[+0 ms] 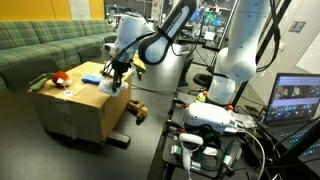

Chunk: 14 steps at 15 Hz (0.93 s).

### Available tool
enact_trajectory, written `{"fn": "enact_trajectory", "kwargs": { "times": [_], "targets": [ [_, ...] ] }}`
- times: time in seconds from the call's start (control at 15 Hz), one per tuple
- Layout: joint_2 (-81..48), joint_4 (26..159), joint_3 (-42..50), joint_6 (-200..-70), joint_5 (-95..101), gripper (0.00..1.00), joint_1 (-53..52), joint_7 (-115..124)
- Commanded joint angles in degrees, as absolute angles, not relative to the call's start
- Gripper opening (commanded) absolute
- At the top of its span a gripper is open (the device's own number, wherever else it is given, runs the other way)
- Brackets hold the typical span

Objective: Replace the objects on the box with the objects on the table, that is the brown toy with the towel, plastic bag with the blue duster and orange object with the dark brown duster

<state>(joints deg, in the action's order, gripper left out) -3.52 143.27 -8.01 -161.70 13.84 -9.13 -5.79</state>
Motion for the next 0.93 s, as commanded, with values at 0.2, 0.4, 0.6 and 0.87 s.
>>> {"fn": "enact_trajectory", "kwargs": {
  "times": [0.2, 0.4, 0.6, 0.87],
  "targets": [
    [1.6, 152.5, -6.7, -159.2, 37.8, 0.03, -8.7, 22.1],
    [-2.1, 151.2, -6.7, -155.8, 47.9, 0.03, -9.2, 36.1],
    [-7.2, 149.5, -6.9, -154.0, 55.7, 0.03, -10.2, 48.4],
    [-14.7, 146.9, -6.4, -153.9, 60.8, 0.03, -11.5, 57.9]
  ]
}}
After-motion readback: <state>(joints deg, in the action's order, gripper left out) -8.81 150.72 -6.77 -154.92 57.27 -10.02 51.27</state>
